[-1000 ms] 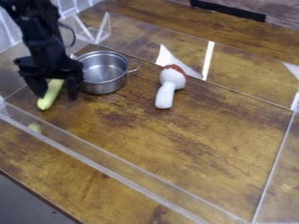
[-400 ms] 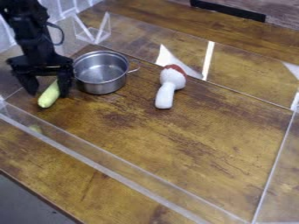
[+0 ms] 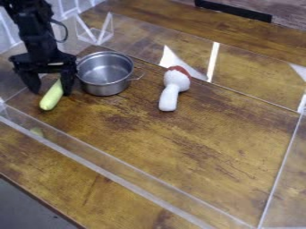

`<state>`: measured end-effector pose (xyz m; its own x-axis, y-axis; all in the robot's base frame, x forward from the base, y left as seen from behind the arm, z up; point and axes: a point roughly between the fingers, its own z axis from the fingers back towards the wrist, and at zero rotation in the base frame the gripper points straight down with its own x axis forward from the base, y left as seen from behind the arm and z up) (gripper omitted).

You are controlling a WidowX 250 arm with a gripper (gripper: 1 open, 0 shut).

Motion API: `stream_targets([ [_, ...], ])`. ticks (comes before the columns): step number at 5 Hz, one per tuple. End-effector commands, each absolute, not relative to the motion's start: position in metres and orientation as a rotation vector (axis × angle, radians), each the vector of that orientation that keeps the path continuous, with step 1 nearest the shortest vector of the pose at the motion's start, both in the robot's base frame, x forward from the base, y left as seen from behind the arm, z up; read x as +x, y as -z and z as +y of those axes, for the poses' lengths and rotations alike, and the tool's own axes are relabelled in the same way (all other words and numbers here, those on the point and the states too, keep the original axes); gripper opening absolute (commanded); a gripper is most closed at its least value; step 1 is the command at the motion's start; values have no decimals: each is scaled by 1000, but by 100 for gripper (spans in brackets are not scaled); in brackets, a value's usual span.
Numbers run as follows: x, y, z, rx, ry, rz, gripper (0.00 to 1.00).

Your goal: Move the green spoon to the right

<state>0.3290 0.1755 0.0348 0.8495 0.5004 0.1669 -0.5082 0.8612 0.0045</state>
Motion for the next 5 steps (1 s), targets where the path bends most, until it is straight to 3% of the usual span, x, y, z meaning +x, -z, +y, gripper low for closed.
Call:
stream_targets([
  [1,337,-60,180,69,-566,-206,100],
  [4,327,-56,205,60,-502,-163,100],
  [5,326,-45,201,55,-467,-147,100],
])
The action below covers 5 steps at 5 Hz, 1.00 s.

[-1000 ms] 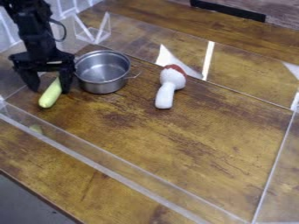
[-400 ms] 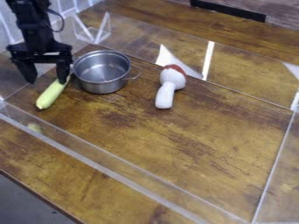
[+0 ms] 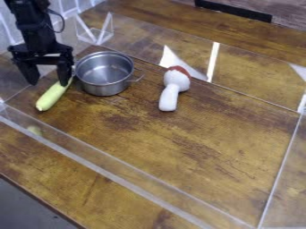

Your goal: Move the green spoon to the right

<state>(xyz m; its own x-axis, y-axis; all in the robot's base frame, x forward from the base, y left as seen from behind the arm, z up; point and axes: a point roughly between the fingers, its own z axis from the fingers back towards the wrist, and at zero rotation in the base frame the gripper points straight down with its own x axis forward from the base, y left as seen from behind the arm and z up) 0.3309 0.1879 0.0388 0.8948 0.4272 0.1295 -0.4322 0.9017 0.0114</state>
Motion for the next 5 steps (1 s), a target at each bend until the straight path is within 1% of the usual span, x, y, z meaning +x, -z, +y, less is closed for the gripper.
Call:
stream_targets([
  [1,325,-37,197,49,-432,-131,100],
  [2,314,-36,202,53,-433,-108,100],
  [4,298,-48,211,47,-440,-83,100],
  [5,307,-55,211,49,-458,-82,0],
])
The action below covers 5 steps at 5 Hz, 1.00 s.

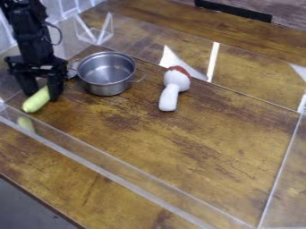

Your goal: Move the green spoon to the right

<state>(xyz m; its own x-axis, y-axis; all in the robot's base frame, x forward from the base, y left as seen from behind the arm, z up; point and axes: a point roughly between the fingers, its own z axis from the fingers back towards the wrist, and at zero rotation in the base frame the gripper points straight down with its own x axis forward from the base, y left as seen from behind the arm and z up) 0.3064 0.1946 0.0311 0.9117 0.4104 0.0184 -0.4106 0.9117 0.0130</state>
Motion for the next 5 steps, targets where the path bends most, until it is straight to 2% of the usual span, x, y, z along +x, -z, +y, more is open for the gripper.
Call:
stream_targets([
  [1,304,-64,205,47,-454,-90,0],
  [2,302,-86,196,47,-450,-111,0],
  [4,307,-141,163,29,-504,-170,0],
  [5,309,-158,147,13,-515,-192,0],
])
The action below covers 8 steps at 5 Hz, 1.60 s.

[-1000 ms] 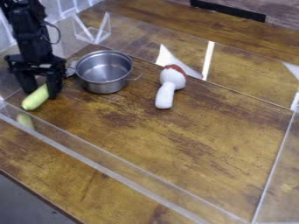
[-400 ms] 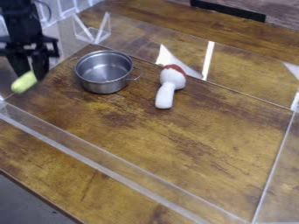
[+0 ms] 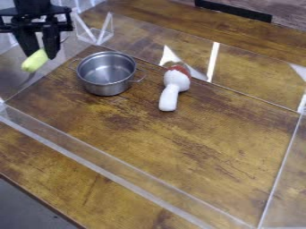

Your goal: Move the green spoon to the right

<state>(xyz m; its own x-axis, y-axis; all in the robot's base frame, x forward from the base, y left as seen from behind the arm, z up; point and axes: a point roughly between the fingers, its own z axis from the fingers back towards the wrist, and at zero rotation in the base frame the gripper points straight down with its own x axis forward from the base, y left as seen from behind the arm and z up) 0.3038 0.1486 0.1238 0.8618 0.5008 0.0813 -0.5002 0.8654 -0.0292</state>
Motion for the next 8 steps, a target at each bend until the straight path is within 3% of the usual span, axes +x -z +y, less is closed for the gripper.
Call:
stream_targets([
  [1,312,-170,130,-9,-520,-204,0],
  [2,314,-172,110,-34,-514,-214,0],
  [5,329,-141,-6,-120,-221,-218,0],
  [7,311,-97,-46,-107,-88,-225,0],
  [8,323,-75,-71,-101,-39,-243,0],
])
